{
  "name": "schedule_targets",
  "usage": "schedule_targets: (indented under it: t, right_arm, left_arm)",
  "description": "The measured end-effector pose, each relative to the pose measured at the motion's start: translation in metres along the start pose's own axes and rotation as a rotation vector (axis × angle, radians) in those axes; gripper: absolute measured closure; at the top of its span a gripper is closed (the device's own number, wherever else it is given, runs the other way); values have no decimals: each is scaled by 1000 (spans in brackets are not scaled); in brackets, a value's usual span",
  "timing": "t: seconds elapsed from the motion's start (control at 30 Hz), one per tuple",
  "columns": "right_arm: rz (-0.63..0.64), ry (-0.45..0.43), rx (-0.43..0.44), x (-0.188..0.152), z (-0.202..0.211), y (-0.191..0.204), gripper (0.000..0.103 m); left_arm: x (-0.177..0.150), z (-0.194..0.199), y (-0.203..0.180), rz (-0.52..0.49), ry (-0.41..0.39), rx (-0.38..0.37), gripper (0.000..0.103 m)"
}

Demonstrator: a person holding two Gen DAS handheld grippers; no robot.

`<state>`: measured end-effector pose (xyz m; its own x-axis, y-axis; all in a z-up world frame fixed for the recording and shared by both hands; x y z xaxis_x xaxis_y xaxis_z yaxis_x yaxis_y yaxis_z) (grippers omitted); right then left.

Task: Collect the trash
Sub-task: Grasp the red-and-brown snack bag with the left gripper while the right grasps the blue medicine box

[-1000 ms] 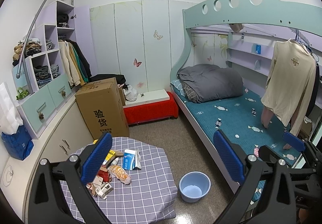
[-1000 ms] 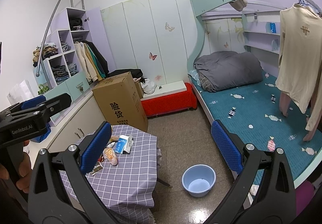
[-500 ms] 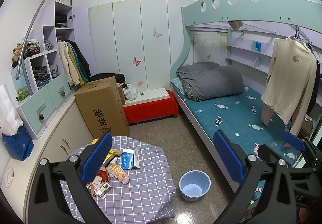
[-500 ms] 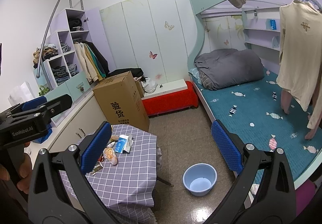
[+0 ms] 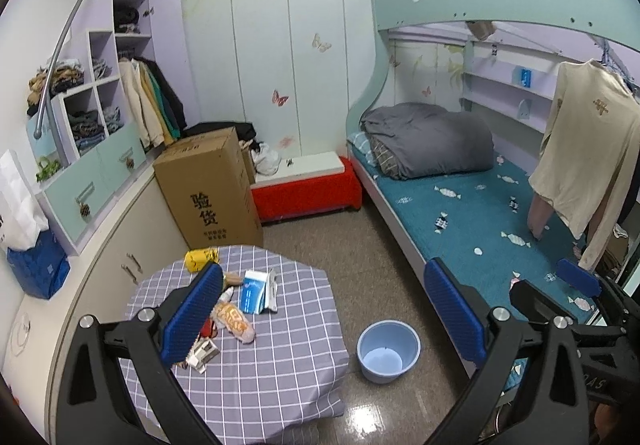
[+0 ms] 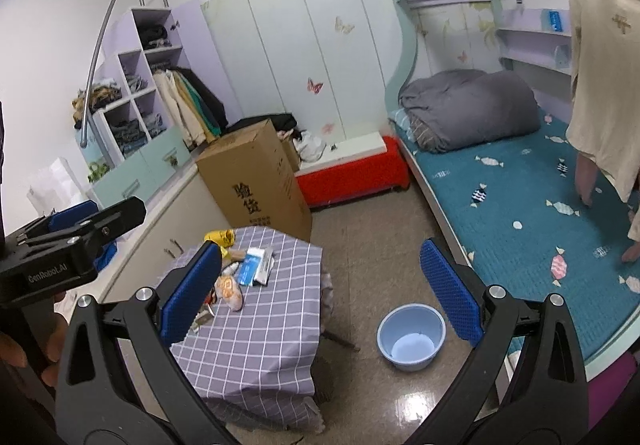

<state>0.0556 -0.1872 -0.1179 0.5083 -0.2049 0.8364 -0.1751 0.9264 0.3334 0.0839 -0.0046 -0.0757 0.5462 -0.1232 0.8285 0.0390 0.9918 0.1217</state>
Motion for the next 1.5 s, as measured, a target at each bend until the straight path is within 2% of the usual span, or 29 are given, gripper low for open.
schedule_targets:
  t: [0.23,0.33,0.43,0.6,0.8,0.87,0.93,1.13,1.27,1.5]
  right_arm:
    - [-10,91,30,-13,-44,13,6]
    - [-1,142,50,-21,-70,27,6]
    - [18,198,64,-32,-103,45,6]
    - [23,340,86,-63,-171,77,6]
    - [31,484,64,-101,-253,109,6]
    - [33,518,57,-110,-278,118,6]
    - [36,534,50,-116,-298,126,6]
    - [23,568,14,-123,-348,140,6]
    - [5,582,-16,-126,-372,136,6]
    - [-22,614,-67,-138,-410,132,6]
  left_arm:
    - [-23,-32,25,31,111,36,4]
    - [-39,-54,46,60,186,40,4]
    - [-58,-83,77,99,265,55,4]
    - [-95,-133,130,171,393,71,4]
    - [-140,-200,205,242,561,88,4]
    - [-149,-214,224,270,590,87,5]
    - [-155,-231,240,285,614,89,5]
    - [-161,-288,286,429,678,69,5]
    - [-166,-327,300,502,718,65,5]
    - [-188,-377,306,513,789,55,8]
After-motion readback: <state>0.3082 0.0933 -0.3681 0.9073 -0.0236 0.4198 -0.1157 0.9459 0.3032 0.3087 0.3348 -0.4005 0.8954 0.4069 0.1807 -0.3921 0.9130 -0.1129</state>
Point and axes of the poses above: each gripper's, at about its wrist camera, not at the fingertips, and z roughly against the way its jaws point, y to its left, x to its top, the point moved 8 cm from there along -z, roughly the way its jaws point, and after that the axes turned 2 degrees about x, right-handed, at the moved point
